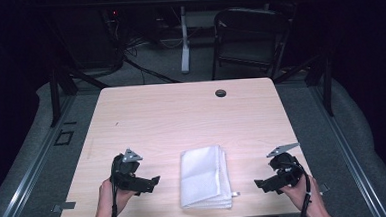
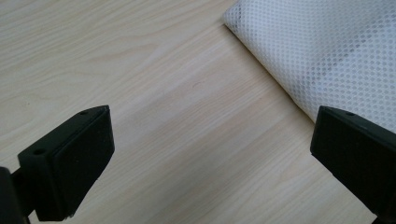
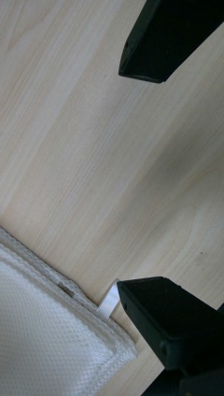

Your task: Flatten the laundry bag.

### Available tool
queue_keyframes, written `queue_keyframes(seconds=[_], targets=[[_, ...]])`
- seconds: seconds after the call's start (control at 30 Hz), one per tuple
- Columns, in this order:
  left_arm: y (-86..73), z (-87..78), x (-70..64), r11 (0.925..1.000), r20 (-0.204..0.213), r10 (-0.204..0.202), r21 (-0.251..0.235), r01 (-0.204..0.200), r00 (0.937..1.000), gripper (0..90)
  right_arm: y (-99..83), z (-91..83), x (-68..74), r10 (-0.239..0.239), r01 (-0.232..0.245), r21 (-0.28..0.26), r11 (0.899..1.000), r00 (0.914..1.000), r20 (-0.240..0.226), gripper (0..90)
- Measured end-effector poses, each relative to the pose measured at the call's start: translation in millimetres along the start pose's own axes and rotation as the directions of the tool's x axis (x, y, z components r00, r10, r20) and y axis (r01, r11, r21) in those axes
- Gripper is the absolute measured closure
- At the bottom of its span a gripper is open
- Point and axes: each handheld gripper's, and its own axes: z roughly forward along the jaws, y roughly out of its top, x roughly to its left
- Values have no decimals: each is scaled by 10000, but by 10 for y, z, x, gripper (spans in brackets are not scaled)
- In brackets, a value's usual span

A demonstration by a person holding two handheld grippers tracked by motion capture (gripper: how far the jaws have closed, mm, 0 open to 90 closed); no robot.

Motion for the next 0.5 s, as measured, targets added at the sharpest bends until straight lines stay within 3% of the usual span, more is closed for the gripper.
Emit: queue_keyframes(seconds=[0.27, 0.5], targets=[[17, -1, -106, 9998, 165, 221, 12, -221, 9996, 0, 3, 13, 6, 78, -78, 17, 10000, 9999, -129, 3], [86, 29, -263, 9977, 378, 684, -43, -683, 9969, 0, -14, 0, 16, 54, -53, 51, 10000, 9998, -180, 7]])
